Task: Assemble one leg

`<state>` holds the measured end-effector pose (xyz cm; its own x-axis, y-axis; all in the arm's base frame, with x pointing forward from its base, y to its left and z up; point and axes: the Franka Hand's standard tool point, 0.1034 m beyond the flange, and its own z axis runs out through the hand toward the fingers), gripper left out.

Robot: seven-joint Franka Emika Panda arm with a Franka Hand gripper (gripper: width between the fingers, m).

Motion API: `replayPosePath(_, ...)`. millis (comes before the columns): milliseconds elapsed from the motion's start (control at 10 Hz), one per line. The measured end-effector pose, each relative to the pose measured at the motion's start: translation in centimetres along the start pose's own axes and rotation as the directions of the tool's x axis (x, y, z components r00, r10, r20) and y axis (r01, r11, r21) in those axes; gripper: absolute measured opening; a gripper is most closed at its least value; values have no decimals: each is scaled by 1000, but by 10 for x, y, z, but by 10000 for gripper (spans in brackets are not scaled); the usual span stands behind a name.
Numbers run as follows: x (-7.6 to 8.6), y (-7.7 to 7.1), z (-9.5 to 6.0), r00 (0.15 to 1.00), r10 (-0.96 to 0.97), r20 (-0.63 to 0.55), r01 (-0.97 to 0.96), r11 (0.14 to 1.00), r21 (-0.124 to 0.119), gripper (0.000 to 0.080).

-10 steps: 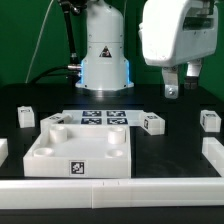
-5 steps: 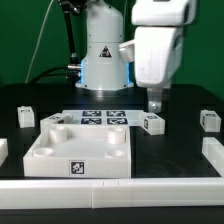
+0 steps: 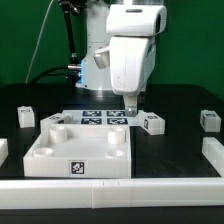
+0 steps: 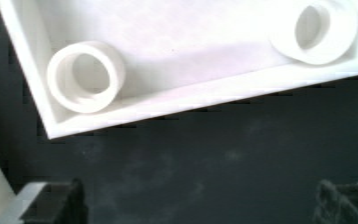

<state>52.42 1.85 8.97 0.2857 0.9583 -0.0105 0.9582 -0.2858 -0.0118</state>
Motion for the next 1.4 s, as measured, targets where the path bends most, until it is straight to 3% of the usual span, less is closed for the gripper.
replayPosePath(200,-2,-1,2,1000,1,1,-1,1000,3,650)
replayPosePath(300,-11,-8,9,999,-43,-2,43,999,-2,650)
replayPosePath(500,-48,-35,30,996,-86,3,86,996,22,650)
replayPosePath(800,-80,-45,56,996,-91,-2,91,994,64,650)
replayPosePath(1100,-96,-51,81,996,-87,-10,88,991,99,650)
replayPosePath(1300,-93,-47,78,996,-90,-14,91,993,77,650)
replayPosePath(1400,-93,-47,79,996,-89,-13,90,993,79,522)
